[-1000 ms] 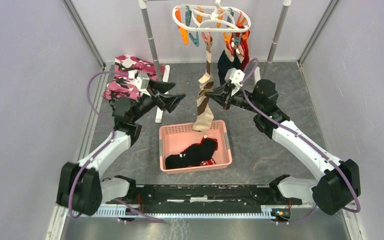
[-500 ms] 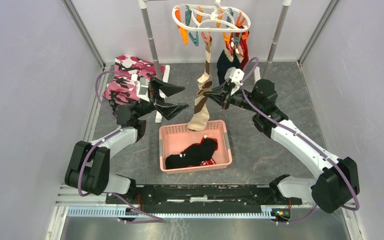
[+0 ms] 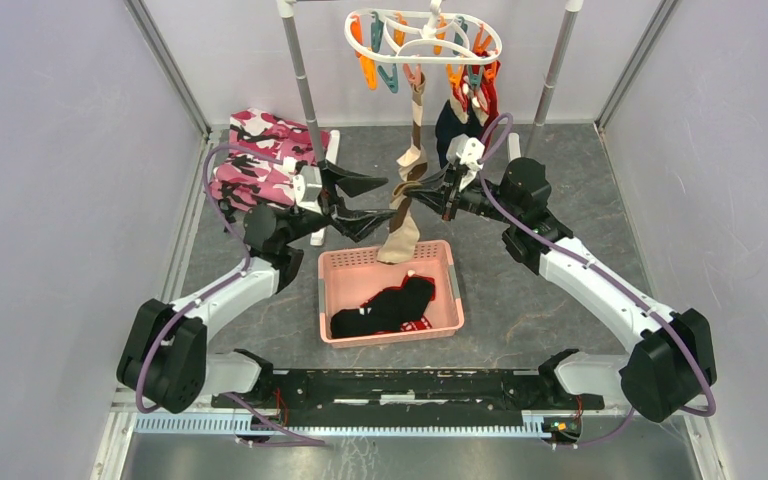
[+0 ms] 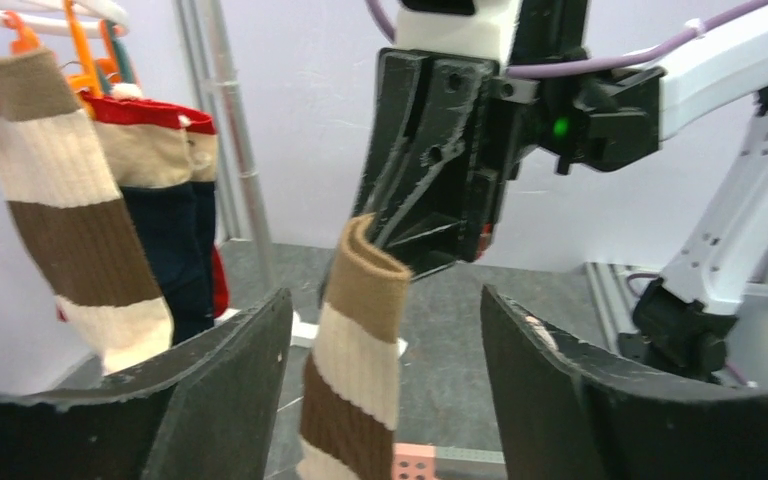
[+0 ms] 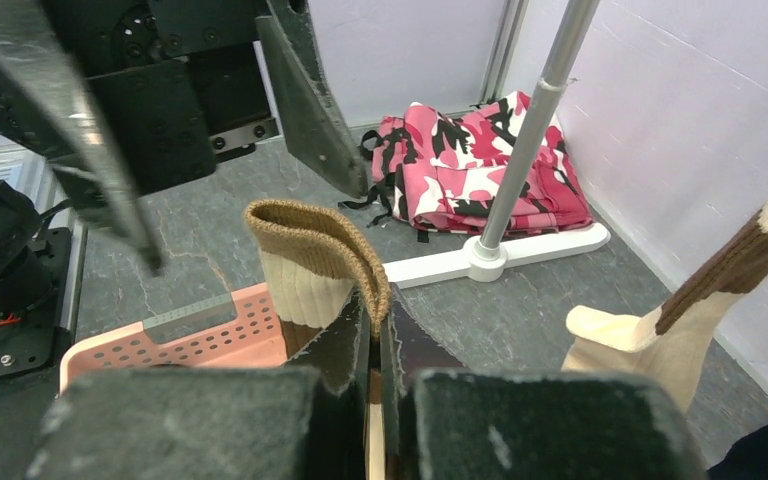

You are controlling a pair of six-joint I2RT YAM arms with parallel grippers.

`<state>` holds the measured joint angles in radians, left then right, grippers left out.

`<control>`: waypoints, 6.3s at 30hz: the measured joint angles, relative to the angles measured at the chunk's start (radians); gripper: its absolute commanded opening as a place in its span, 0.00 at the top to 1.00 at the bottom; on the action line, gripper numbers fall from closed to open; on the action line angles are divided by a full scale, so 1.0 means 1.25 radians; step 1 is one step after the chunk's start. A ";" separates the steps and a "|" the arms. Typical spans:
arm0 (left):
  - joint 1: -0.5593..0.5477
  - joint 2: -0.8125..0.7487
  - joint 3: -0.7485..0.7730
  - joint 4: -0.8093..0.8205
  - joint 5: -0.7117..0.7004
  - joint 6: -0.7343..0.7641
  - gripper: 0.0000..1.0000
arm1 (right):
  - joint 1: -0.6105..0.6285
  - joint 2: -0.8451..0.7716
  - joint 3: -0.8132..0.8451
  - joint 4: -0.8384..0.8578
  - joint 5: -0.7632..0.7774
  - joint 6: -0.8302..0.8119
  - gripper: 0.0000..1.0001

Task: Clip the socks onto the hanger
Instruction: Pick up the sock from the bin, then adjust the hanger on the clothesline.

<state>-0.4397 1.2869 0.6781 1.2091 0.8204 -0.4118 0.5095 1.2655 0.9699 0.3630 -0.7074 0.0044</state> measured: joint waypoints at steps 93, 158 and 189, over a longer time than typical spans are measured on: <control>0.261 0.082 0.234 -0.118 0.064 -0.482 0.00 | 0.021 -0.027 -0.094 0.187 -0.123 -0.006 1.00; -0.027 0.266 0.765 -0.876 -0.533 -0.083 0.34 | 0.026 0.000 -0.076 0.288 0.009 -0.202 1.00; -0.036 0.305 0.822 -0.864 -0.572 -0.083 0.58 | 0.026 0.005 -0.076 0.288 0.011 -0.204 1.00</control>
<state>-0.4847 1.6680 1.7050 0.1295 0.1051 -0.5152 0.5423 1.2713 0.8753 0.7227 -0.6941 -0.2512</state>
